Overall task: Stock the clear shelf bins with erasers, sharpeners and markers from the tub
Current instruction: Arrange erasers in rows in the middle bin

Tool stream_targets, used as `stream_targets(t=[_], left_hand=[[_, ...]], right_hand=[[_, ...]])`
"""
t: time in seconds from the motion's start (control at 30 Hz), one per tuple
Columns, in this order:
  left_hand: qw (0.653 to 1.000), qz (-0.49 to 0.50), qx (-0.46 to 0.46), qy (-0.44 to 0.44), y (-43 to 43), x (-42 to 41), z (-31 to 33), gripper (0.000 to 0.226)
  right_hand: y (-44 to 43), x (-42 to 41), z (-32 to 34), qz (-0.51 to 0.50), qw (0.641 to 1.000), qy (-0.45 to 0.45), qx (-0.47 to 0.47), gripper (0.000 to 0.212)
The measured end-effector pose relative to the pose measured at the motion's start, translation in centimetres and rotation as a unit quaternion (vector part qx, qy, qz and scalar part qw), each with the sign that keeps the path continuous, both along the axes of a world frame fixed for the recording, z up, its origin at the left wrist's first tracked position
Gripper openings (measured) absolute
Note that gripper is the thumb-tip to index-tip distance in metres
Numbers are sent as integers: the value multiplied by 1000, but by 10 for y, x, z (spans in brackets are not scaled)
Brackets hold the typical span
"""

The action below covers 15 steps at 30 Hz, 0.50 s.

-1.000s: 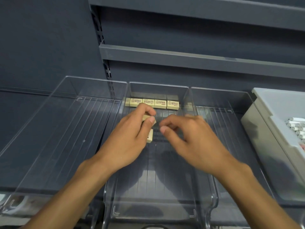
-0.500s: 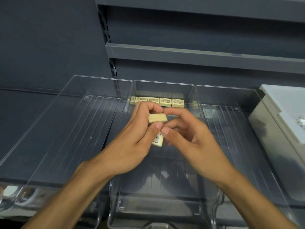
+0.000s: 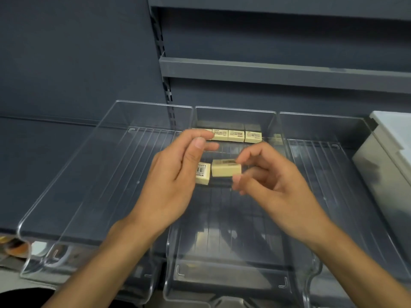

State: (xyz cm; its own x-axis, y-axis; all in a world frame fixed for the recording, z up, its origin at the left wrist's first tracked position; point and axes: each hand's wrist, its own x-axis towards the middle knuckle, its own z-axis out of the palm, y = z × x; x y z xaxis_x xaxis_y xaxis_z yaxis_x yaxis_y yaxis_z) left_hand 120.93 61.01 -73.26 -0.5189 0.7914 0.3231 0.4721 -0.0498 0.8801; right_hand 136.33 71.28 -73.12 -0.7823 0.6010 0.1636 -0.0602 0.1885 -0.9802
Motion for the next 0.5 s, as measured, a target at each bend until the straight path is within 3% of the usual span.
stream_targets(t=[0.1, 0.3, 0.43, 0.5], left_hand=[[1000, 23, -3, 17, -2, 1, 4, 46], [999, 27, -14, -24, -3, -4, 4, 56], [997, 4, -55, -60, -7, -2, 6, 57], [994, -12, -73, -75, -10, -3, 8, 47]], right_hand=[[-3, -3, 0, 1, 1000, 11, -9, 27], [-10, -8, -3, 33, 999, 22, -21, 19], [-5, -7, -6, 37, 998, -2, 56, 25], [-4, -7, -8, 44, 994, -33, 95, 25]])
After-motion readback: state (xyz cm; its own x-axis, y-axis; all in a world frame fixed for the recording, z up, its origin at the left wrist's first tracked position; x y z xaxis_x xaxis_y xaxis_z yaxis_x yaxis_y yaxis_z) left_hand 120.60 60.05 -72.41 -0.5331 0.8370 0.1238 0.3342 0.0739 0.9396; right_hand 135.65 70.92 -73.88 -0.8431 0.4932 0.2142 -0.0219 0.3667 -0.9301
